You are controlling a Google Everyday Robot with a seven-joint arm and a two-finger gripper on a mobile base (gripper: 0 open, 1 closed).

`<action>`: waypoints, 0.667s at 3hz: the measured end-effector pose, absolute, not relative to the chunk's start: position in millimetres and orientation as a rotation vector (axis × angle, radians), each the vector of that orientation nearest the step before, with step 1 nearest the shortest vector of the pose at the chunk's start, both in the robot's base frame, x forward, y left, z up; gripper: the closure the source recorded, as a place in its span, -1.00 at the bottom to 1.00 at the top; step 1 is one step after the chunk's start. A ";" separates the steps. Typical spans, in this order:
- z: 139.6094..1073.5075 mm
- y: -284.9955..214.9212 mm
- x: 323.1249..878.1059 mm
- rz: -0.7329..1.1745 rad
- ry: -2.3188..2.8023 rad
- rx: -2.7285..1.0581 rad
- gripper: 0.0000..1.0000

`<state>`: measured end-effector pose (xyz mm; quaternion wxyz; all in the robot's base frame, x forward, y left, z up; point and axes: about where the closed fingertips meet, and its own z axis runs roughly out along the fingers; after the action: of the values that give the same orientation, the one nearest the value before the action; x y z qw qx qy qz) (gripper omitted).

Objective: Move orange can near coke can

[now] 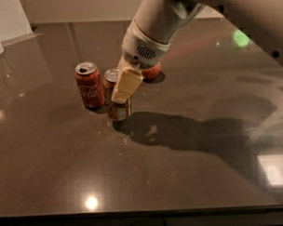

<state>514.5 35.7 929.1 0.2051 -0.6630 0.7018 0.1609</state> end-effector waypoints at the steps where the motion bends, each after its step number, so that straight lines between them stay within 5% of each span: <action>1: 916.5 51.6 526.4 0.453 1.967 -1.857 0.67; 2: 913.3 62.8 534.8 0.437 1.964 -1.859 0.20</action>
Offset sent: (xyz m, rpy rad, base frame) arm 0.0321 0.0376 -0.0189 -0.0215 -0.0124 -0.0049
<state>534.8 62.8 913.3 0.1998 -0.6649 0.7025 0.1563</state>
